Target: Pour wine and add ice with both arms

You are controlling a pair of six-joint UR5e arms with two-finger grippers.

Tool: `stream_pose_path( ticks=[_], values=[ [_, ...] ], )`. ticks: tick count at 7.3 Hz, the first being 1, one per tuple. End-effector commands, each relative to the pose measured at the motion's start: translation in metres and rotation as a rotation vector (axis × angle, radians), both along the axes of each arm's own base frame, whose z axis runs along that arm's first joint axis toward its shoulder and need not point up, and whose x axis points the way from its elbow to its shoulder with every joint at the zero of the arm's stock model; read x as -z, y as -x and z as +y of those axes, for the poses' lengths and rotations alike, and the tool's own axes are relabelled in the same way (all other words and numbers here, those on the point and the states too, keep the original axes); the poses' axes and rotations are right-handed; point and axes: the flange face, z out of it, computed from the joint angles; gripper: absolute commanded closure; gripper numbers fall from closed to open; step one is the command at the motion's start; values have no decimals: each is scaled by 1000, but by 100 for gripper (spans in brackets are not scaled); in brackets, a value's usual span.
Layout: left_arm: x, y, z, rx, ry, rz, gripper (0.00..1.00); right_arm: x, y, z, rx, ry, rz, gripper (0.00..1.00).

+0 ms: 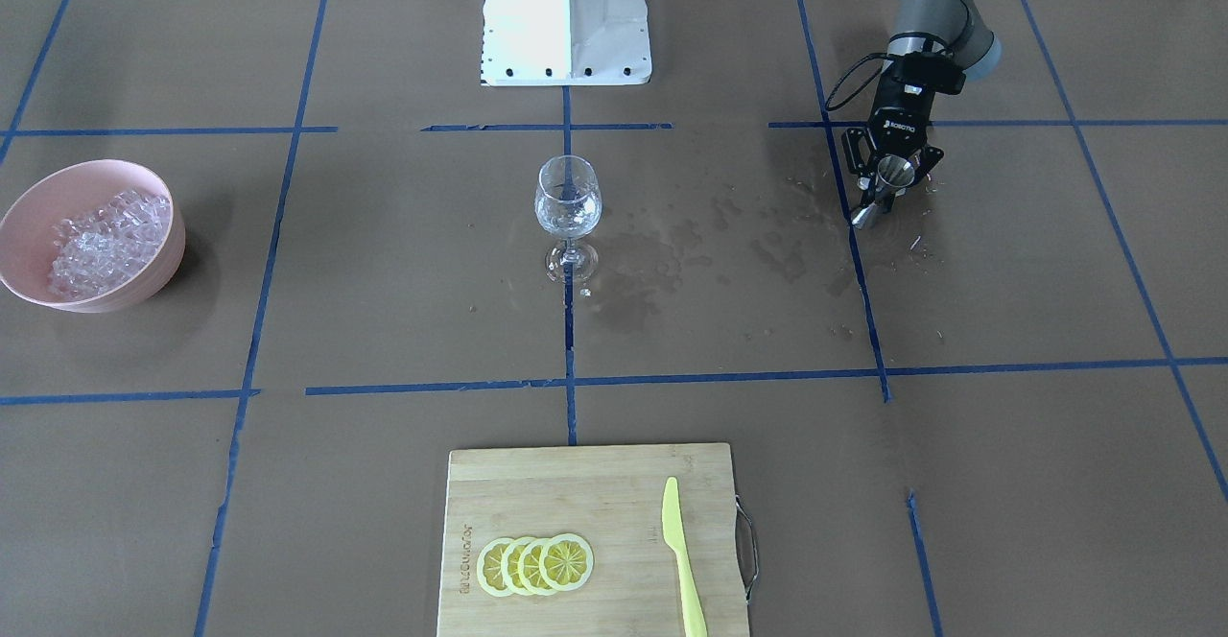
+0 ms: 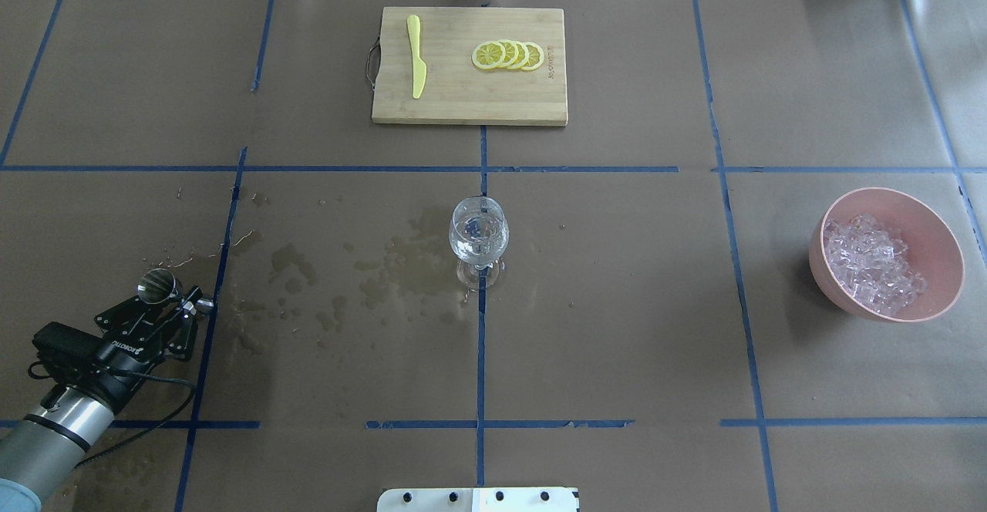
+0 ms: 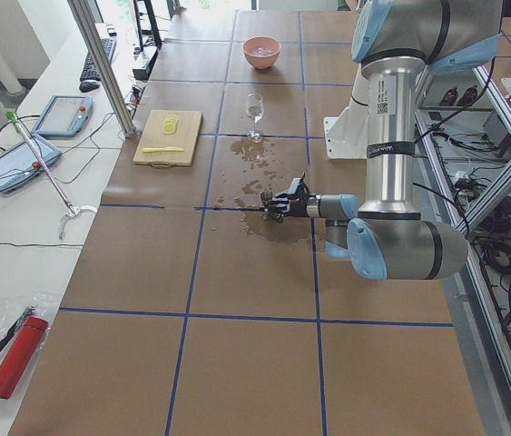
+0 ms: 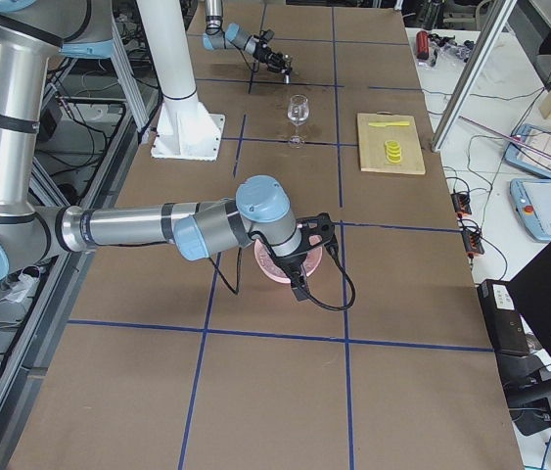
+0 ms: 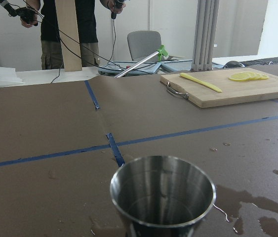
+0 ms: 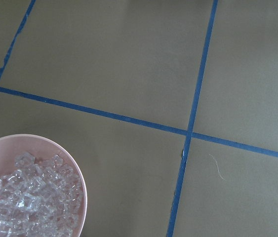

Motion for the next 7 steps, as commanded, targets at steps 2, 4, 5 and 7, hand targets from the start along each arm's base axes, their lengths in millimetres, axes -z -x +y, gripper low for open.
stream_pose_path(
  ticks=[2,4,5,7],
  values=[
    [1,0,0,0,0,4,21,0,0,0,0,0,0,0],
    [5,4,-2,36,-7,36,0,0,0,0,0,0,0,0],
    [7,8,-2,58,-11,59,0,0,0,0,0,0,0,0],
    [11,17,-4,111,-17,97,0,0,0,0,0,0,0,0]
  ],
)
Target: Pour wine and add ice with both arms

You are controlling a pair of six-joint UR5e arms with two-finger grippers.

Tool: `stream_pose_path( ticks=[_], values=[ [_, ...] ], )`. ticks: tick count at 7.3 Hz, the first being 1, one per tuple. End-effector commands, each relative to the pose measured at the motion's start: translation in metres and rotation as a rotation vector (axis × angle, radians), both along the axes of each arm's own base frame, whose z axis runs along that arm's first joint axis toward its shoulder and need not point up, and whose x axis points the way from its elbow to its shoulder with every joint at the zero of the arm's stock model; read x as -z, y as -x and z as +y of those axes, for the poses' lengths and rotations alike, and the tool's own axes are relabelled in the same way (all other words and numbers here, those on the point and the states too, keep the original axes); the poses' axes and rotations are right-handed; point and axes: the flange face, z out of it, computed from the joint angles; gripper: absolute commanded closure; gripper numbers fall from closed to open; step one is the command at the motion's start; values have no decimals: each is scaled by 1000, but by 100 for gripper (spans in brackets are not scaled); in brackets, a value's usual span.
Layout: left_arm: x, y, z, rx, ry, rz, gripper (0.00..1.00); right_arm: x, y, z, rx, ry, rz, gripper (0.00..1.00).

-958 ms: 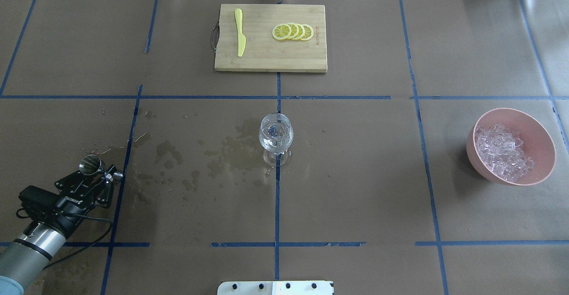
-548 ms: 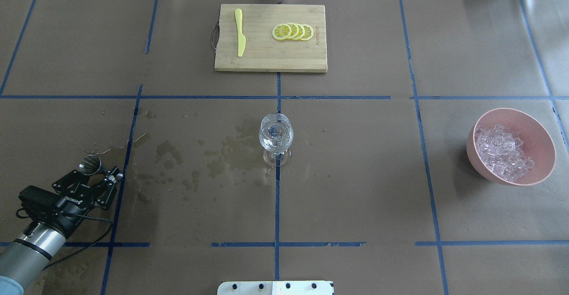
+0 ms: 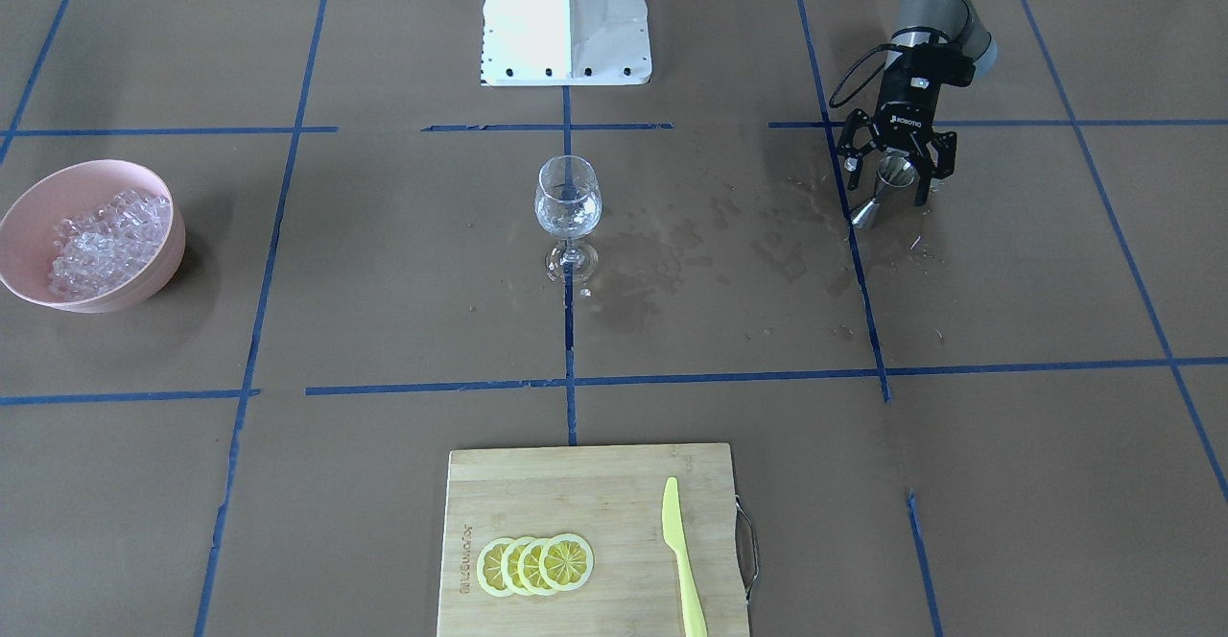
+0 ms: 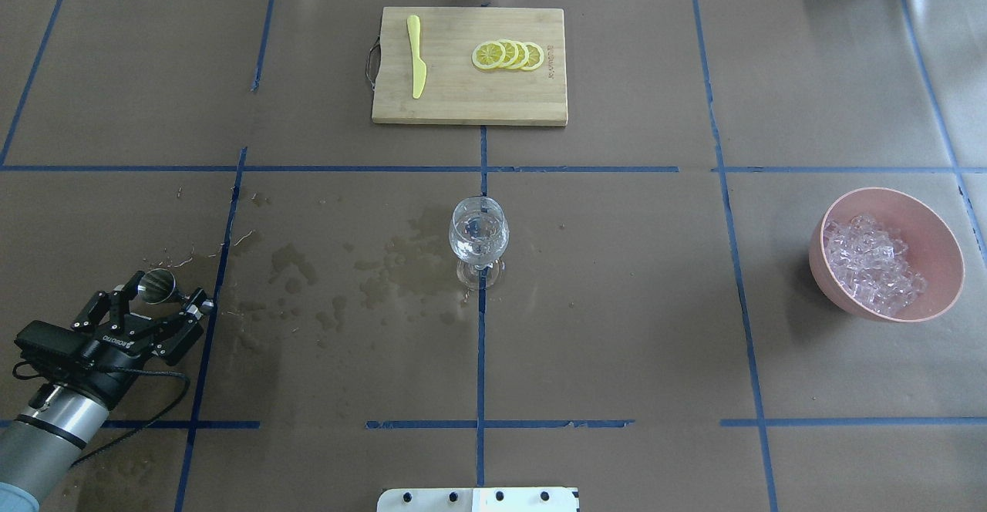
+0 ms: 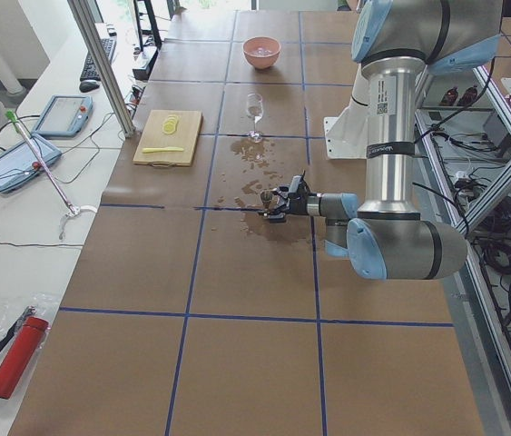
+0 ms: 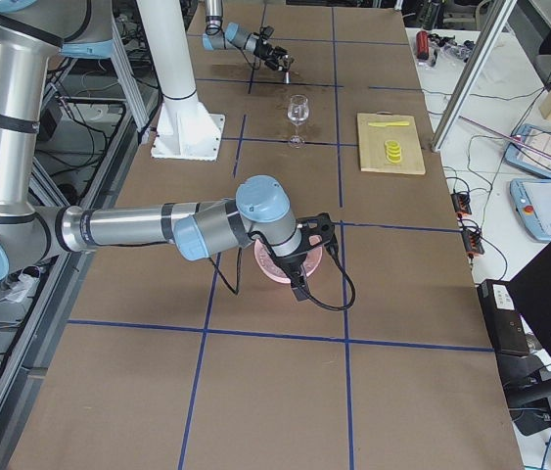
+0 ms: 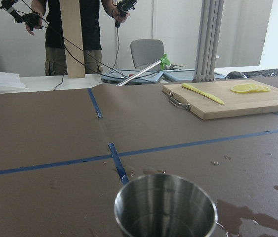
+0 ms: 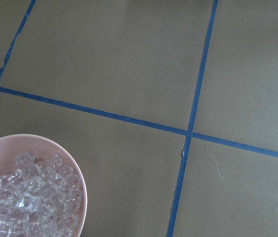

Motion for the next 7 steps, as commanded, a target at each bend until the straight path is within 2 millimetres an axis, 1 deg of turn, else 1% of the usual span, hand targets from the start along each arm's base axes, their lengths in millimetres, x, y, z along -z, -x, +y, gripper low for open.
stream_pose_path(
  ticks=[1,6,7],
  values=[
    [3,8,-1,44,-7,43,0,0,0,0,0,0,0,0],
    [22,3,0,73,-12,112,0,0,0,0,0,2,0,0],
    [32,6,-1,76,-17,127,0,0,0,0,0,2,0,0]
  ],
)
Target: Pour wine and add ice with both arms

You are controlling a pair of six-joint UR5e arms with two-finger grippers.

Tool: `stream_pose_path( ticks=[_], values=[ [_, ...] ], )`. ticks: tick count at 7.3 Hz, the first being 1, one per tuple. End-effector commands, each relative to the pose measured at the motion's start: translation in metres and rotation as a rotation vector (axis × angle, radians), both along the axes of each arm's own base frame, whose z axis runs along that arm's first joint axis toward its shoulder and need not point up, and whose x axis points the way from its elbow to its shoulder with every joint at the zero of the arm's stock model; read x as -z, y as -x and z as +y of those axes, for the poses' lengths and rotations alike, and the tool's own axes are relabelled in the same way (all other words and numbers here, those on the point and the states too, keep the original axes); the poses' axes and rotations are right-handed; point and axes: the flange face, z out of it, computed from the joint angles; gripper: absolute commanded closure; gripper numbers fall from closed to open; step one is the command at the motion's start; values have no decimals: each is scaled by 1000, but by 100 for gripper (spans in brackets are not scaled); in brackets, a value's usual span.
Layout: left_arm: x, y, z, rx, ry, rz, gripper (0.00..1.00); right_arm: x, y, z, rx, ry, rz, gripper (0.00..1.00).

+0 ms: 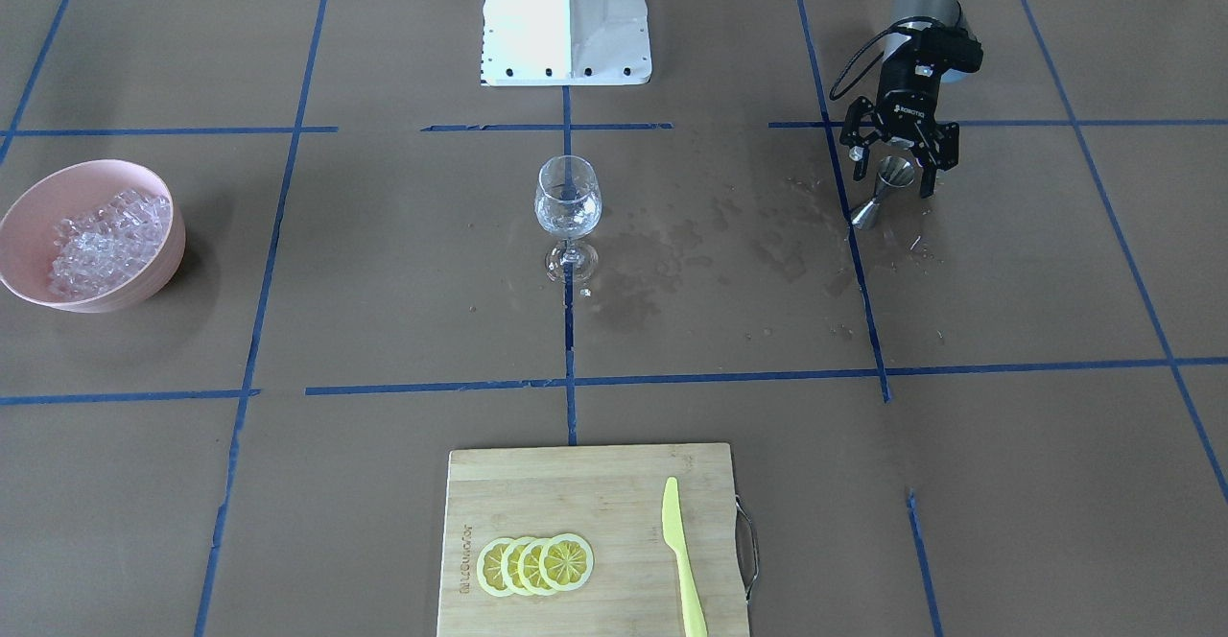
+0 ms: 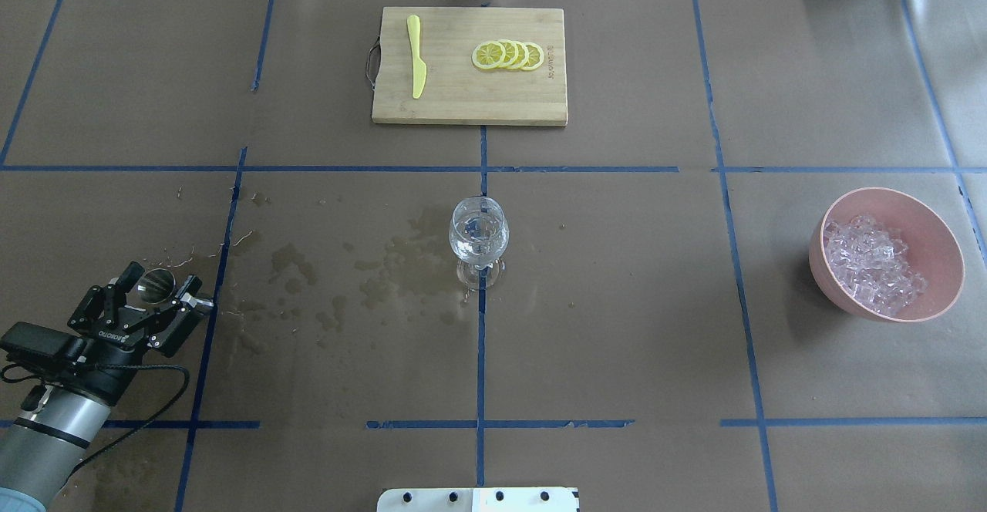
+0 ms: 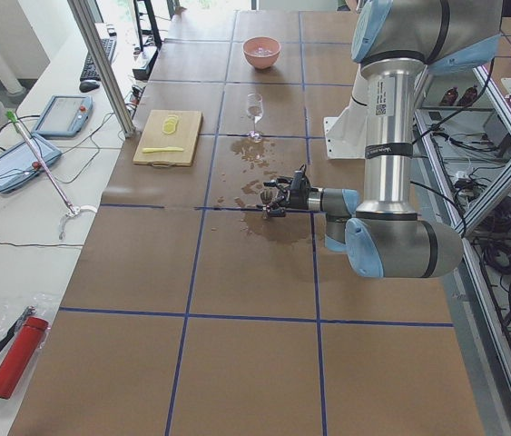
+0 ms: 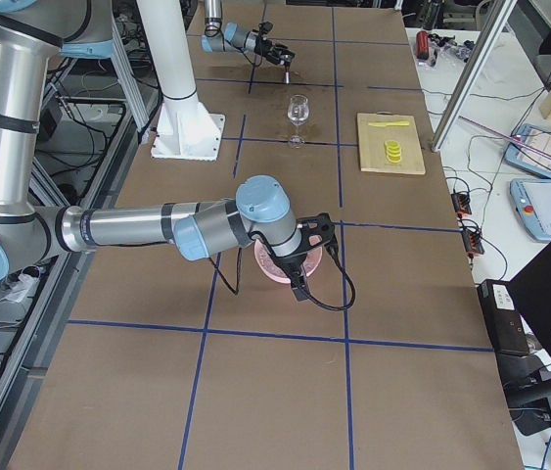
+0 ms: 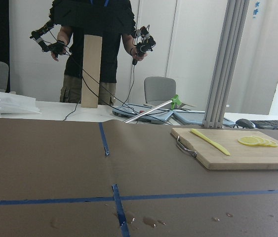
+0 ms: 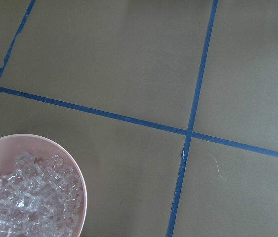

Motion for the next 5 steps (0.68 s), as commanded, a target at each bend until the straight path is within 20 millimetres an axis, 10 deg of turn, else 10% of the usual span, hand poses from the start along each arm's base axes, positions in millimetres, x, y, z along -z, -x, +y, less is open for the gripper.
stream_pose_path(
  ticks=[1,5],
  values=[
    [21,9,0,4,-27,1,0,0,0,0,0,1,0,0],
    [45,37,1,25,-136,-15,0,0,0,1,0,-1,0,0]
  ],
)
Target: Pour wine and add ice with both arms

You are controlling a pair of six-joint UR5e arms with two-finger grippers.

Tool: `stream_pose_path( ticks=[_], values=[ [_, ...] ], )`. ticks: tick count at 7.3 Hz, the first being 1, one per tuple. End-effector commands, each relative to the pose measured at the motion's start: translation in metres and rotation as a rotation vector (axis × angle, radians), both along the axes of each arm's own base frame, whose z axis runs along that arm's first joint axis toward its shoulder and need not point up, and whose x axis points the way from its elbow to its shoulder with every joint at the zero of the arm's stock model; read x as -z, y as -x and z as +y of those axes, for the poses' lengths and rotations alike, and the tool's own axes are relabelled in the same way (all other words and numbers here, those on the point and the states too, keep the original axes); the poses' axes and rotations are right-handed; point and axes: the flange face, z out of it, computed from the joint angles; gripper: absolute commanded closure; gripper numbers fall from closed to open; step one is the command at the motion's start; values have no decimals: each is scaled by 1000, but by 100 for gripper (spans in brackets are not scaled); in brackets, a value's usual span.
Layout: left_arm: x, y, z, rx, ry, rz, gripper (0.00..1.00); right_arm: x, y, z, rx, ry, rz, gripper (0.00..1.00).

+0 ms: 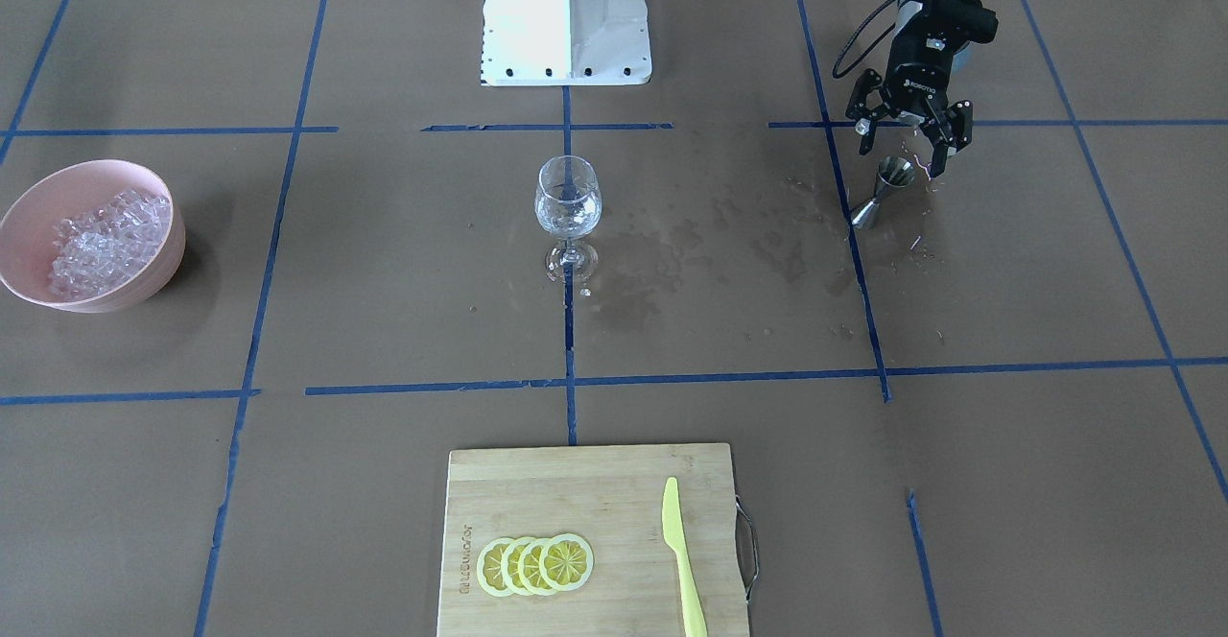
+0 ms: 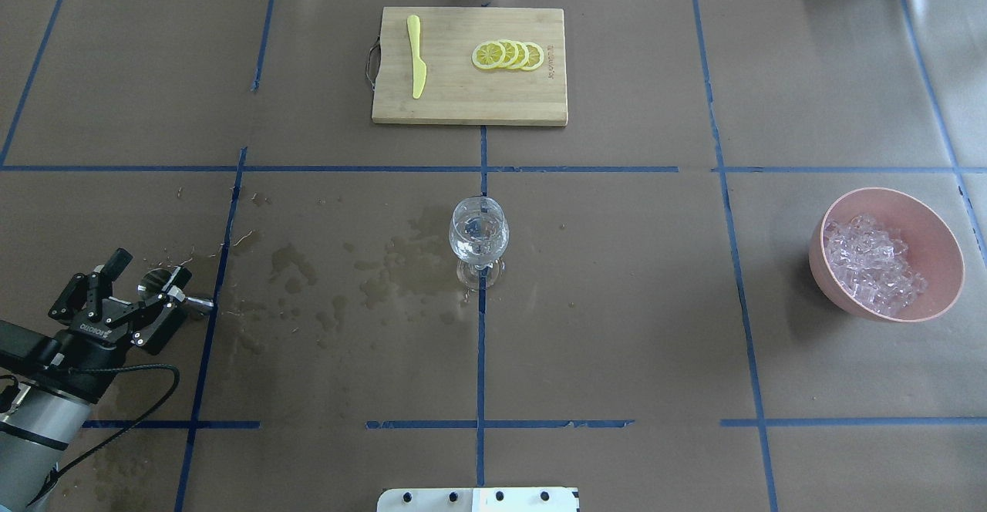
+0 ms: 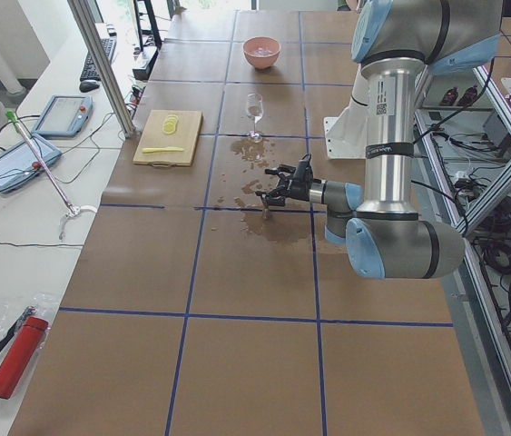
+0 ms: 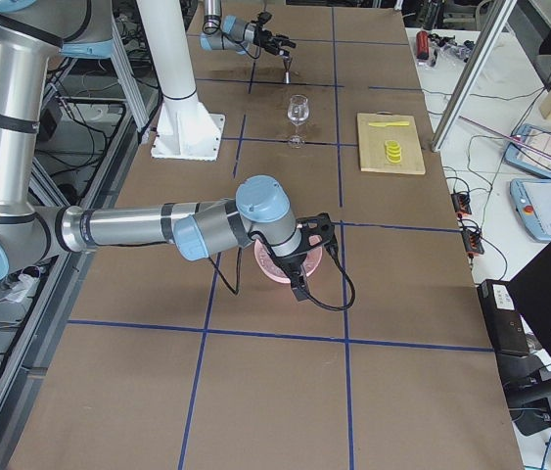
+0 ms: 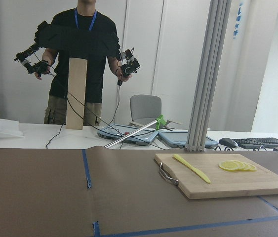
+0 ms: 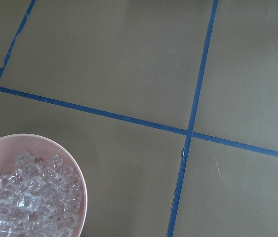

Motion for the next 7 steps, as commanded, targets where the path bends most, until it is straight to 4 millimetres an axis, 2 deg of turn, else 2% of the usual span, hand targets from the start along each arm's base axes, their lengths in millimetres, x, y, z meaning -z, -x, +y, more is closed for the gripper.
stream_pose_path(
  ticks=[1,2,4,6,7],
  values=[
    [22,9,-2,5,-45,-29,1,0,0,0,0,0,1,0],
    [19,14,-7,-12,-61,-44,1,0,0,0,0,0,1,0],
    [14,35,-37,-14,-107,-136,1,-1,0,0,1,0,1,0],
    [-3,68,-54,-75,-159,-239,1,-1,0,0,2,-1,1,0],
    [-7,89,-72,-96,-201,-312,1,-1,0,0,2,-1,1,0]
  ],
)
